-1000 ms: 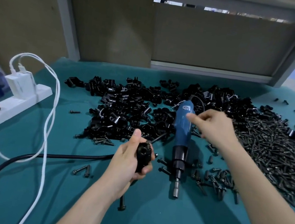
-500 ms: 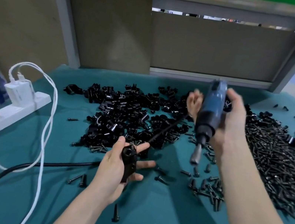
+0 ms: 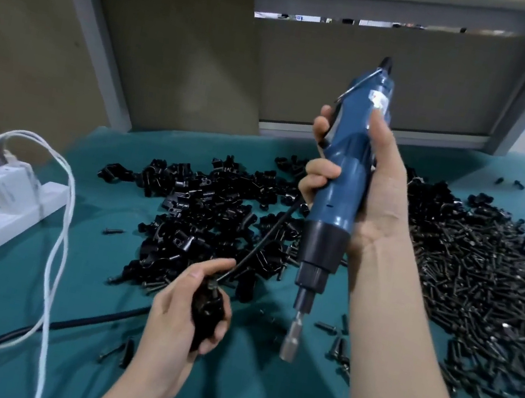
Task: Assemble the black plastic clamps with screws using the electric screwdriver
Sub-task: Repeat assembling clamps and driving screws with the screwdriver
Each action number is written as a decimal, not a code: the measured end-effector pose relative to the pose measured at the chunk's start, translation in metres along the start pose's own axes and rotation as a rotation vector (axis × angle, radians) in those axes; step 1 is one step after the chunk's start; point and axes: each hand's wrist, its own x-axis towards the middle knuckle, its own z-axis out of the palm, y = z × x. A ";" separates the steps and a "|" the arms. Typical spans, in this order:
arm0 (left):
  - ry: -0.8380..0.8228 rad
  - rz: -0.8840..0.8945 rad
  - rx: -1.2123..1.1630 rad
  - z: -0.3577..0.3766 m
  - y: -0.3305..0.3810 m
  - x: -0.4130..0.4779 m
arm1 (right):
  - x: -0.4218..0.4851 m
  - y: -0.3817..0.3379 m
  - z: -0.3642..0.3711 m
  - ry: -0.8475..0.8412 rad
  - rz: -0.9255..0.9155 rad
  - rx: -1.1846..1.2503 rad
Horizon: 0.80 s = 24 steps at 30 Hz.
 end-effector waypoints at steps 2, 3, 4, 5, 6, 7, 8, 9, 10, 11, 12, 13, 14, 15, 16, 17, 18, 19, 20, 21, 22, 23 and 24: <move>-0.013 -0.004 0.019 0.000 -0.001 -0.001 | 0.002 0.001 0.002 -0.011 0.025 0.021; -0.023 -0.005 0.028 0.000 -0.001 -0.001 | 0.002 0.000 0.001 -0.014 0.029 0.035; -0.031 -0.007 0.039 0.000 -0.002 -0.001 | 0.003 0.000 0.001 -0.015 0.028 0.038; -0.036 -0.011 0.056 0.000 -0.002 -0.001 | 0.003 0.000 0.002 -0.012 0.021 0.025; -0.034 -0.014 0.080 0.001 -0.002 -0.001 | 0.002 0.000 0.003 -0.001 0.006 -0.003; -0.025 -0.012 0.111 0.001 -0.002 -0.001 | 0.001 0.000 0.004 0.016 -0.014 -0.042; -0.013 -0.004 0.145 0.001 -0.001 -0.001 | -0.001 -0.001 0.006 0.036 -0.036 -0.085; -0.002 0.007 0.176 0.001 -0.001 -0.001 | -0.002 -0.002 0.008 0.061 -0.056 -0.128; 0.004 0.020 0.198 0.001 -0.001 0.000 | -0.003 -0.003 0.011 0.090 -0.074 -0.170; 0.005 0.041 0.216 0.001 -0.001 0.000 | -0.004 -0.004 0.014 0.122 -0.094 -0.211; 0.009 0.062 0.233 0.000 -0.001 0.001 | -0.005 -0.004 0.017 0.154 -0.120 -0.250; 0.018 0.080 0.252 -0.001 -0.001 0.001 | -0.006 -0.005 0.020 0.186 -0.152 -0.282; 0.028 0.094 0.269 -0.001 -0.001 0.002 | -0.007 -0.005 0.024 0.213 -0.188 -0.303; 0.035 0.110 0.284 -0.002 0.000 0.002 | -0.008 -0.005 0.027 0.232 -0.224 -0.317; 0.038 0.125 0.311 -0.002 0.000 0.002 | -0.009 -0.005 0.030 0.247 -0.255 -0.332; 0.037 0.145 0.353 -0.003 -0.001 0.003 | -0.011 -0.005 0.032 0.258 -0.280 -0.350; 0.027 0.172 0.404 -0.005 -0.002 0.004 | -0.011 -0.004 0.035 0.265 -0.301 -0.365; 0.019 0.191 0.441 -0.006 -0.002 0.004 | -0.012 -0.004 0.036 0.268 -0.320 -0.373; 0.017 0.200 0.457 -0.006 -0.003 0.004 | -0.012 -0.003 0.038 0.266 -0.333 -0.376; 0.016 0.203 0.465 -0.006 -0.004 0.003 | -0.013 -0.003 0.040 0.262 -0.344 -0.375; 0.014 0.208 0.475 -0.006 -0.005 0.003 | -0.013 -0.002 0.041 0.257 -0.351 -0.375; 0.011 0.212 0.488 -0.006 -0.005 0.003 | -0.014 -0.002 0.043 0.252 -0.355 -0.379; 0.011 0.212 0.497 -0.006 -0.006 0.003 | -0.014 -0.001 0.044 0.247 -0.355 -0.384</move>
